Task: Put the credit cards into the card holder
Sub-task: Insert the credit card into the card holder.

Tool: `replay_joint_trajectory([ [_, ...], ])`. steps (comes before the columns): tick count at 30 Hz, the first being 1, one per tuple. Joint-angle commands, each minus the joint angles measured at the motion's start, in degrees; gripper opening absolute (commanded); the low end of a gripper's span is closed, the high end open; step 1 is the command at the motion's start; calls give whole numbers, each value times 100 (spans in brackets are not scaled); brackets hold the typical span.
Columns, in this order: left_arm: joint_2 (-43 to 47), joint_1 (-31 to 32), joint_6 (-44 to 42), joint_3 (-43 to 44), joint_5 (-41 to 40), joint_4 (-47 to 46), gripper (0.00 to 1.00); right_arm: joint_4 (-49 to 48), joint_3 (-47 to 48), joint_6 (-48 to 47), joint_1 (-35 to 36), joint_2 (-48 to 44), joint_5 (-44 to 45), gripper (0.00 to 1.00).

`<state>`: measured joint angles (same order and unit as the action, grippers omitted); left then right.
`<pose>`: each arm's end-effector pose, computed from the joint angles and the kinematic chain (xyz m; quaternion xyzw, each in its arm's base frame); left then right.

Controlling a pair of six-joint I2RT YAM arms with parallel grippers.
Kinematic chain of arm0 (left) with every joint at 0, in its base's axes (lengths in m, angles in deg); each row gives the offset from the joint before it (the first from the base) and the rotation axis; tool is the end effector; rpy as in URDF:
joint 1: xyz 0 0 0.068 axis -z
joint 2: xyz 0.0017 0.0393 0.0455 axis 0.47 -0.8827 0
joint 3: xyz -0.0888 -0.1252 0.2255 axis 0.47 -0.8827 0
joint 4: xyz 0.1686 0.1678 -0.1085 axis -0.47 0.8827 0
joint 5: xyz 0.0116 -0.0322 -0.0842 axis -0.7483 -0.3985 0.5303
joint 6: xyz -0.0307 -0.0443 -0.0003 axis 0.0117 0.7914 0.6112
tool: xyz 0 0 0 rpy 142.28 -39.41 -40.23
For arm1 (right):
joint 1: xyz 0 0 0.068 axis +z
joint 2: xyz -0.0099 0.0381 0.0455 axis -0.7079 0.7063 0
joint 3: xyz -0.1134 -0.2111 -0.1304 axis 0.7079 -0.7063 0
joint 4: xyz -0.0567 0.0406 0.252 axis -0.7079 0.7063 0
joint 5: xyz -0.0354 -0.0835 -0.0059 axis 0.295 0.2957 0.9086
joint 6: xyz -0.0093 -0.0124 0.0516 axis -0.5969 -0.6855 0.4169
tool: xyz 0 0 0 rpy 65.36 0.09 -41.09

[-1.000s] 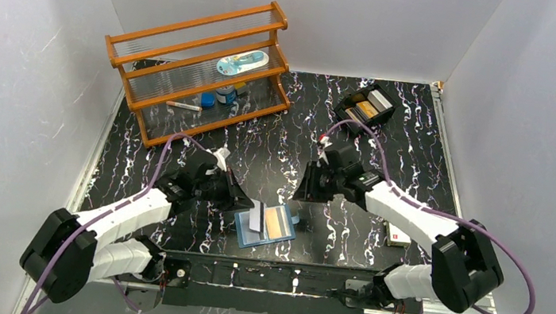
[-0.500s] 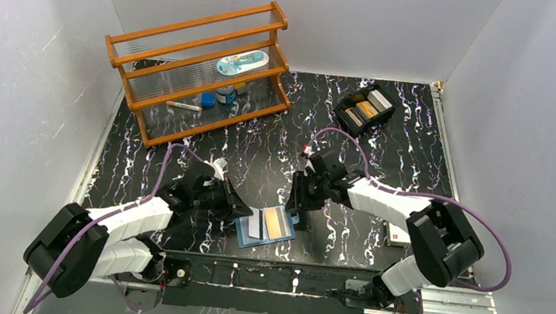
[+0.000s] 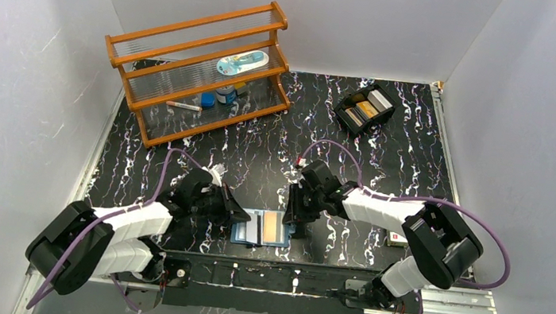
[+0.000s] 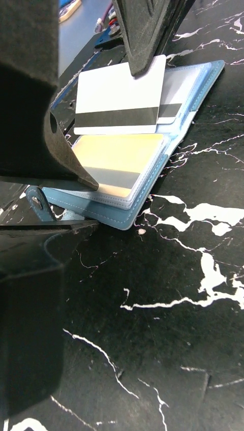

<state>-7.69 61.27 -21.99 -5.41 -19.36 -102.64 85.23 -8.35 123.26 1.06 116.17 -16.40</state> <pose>0.1601 -0.1225 0.1409 -0.1184 0.8546 -0.4736 0.1769 0.1893 0.2083 0.1552 -0.1275 0.9382 0.2781 0.1617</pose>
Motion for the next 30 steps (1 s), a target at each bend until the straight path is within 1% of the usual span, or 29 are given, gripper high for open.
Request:
replay_joint_trajectory([
  [1, -23, 16, -144, -143, 162, -436, 0, -152, -225, 282, 149, -162, 292, 35],
  [4, 85, 8, -258, -24, 218, -315, 0, -168, -260, 318, 163, -215, 375, 34],
  [8, 385, 10, -639, 220, 162, 213, 0, -138, -247, 292, 168, -239, 434, 34],
  [10, 487, 14, -749, 264, 146, 293, 0, -125, -224, 292, 168, -219, 428, 34],
  [13, 491, 12, -808, 268, 240, 149, 0, -128, -217, 290, 164, -193, 403, 34],
  [23, -109, 8, -959, 339, 312, -169, 0, -142, -199, 274, 168, -185, 390, 35],
  [30, -473, 13, -940, 130, 347, -603, 0, -133, -238, 265, 166, -197, 394, 35],
])
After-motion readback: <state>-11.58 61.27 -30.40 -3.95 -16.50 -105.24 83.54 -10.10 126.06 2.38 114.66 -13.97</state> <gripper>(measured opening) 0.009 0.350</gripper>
